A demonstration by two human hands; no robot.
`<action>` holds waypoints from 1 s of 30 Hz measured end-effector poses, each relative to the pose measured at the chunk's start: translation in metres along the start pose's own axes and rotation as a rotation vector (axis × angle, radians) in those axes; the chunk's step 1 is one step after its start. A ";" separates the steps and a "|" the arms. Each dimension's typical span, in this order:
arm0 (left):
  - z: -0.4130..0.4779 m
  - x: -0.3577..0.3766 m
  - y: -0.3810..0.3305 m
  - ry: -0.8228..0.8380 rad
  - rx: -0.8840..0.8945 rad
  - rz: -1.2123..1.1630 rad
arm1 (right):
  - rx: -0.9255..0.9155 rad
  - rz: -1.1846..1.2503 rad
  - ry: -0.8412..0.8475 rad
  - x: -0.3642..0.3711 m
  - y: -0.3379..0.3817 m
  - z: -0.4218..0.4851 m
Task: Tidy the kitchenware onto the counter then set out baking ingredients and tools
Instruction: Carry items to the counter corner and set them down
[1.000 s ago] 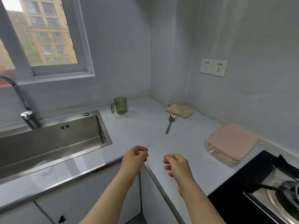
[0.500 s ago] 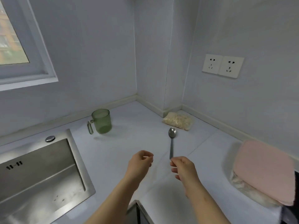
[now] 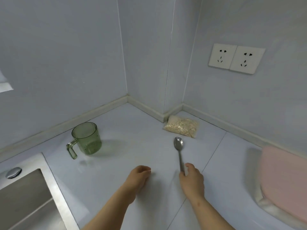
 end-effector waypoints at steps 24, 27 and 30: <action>0.030 -0.023 -0.007 0.094 -0.038 -0.372 | -0.054 -0.146 0.017 0.018 0.009 0.047; 0.025 -0.024 -0.004 0.016 0.011 -0.376 | -0.085 -0.029 0.013 0.028 0.020 0.040; 0.018 -0.025 0.000 -0.029 0.027 -0.392 | -0.104 0.081 0.088 0.050 0.038 0.032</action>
Point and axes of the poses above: each hand's wrist, its own z-axis towards the middle knuckle, its own x-axis out of the palm, y = z × x, the point moved 5 cm from there along z, towards the middle knuckle, and after that the axes turned 13 degrees about -x, right-handed, at the moved point
